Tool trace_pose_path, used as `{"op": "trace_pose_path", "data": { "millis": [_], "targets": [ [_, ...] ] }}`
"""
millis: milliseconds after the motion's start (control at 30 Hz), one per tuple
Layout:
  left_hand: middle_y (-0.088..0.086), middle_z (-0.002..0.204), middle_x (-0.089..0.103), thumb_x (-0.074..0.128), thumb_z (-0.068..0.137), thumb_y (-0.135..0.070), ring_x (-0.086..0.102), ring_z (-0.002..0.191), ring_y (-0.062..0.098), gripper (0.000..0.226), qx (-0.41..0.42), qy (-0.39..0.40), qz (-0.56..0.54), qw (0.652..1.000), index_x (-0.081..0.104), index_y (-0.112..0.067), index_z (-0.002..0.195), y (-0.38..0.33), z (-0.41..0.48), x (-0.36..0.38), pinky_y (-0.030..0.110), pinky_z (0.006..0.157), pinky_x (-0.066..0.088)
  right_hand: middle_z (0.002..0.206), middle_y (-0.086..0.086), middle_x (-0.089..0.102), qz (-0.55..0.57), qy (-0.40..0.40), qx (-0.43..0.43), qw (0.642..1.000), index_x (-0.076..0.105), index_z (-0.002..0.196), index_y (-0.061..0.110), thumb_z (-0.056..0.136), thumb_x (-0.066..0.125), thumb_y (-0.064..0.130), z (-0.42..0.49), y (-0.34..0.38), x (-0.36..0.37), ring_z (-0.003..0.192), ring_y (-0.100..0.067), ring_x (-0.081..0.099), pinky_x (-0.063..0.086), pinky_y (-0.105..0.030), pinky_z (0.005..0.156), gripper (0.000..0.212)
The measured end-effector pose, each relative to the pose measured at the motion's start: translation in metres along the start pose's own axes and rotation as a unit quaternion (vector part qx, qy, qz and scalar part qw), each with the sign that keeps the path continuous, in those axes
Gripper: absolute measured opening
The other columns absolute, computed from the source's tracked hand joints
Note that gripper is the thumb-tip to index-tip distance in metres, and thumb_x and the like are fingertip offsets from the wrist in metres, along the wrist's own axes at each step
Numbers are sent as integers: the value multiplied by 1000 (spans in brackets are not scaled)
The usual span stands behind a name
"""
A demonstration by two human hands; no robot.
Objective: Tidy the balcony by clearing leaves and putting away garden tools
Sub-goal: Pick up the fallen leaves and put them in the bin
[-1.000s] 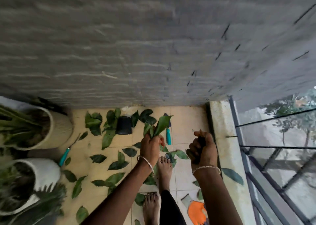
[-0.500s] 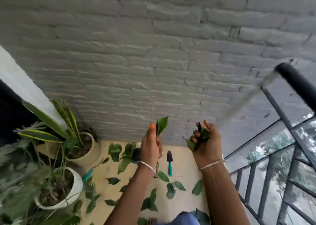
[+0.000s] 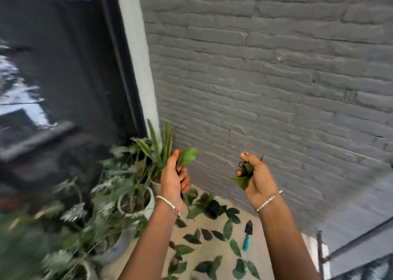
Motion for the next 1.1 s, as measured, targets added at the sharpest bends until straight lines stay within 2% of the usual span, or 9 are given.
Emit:
{"op": "trace_pose_path", "data": {
  "millis": [200,400,533,700,933,1100],
  "targets": [
    [-5,43,21,55,83,-65,17,30,11,55,29,-76,-83,993,29,-23,57,-21,-89,-114,16,31,11,63,-2,55,-52,70,97,991,59,81,16,85,68,18,-74,-72,47,48,-14,49,47,-24,44,11],
    [-3,48,17,64,78,-61,12,36,13,57,109,-190,-104,970,26,-25,57,-43,-180,-223,19,33,11,61,-4,57,-135,173,141,965,61,81,16,85,68,22,-155,-135,125,41,-13,49,42,-21,38,11],
    [-4,46,17,62,84,-53,13,33,12,53,161,-260,-141,942,26,-25,57,-59,-237,-296,17,31,11,58,-4,55,-184,250,164,936,60,77,15,86,68,22,-212,-186,178,37,-13,45,37,-20,34,14],
    [-5,40,19,59,88,-54,15,27,11,55,200,-323,-206,902,26,-24,55,-68,-314,-393,15,31,9,55,0,53,-247,329,205,888,58,73,20,87,67,23,-289,-266,241,35,-10,40,30,-15,33,17],
    [-3,40,21,54,86,-63,16,29,12,60,240,-421,-243,840,27,-22,51,-86,-436,-545,14,31,14,49,0,53,-255,404,294,828,60,73,16,86,69,19,-430,-401,317,33,-9,44,36,-16,33,16],
    [-4,41,21,48,87,-66,17,30,11,61,274,-488,-272,783,27,-22,51,-97,-516,-631,14,32,13,54,-3,57,-294,457,332,771,59,69,16,82,75,25,-536,-482,351,38,-12,54,44,-19,37,23]
  ]
}}
Point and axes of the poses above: each hand's wrist, its own z-axis towards the middle knuckle, its own x-axis out of the palm, y = z × x, the point moved 1 cm from there along z, towards the middle knuckle
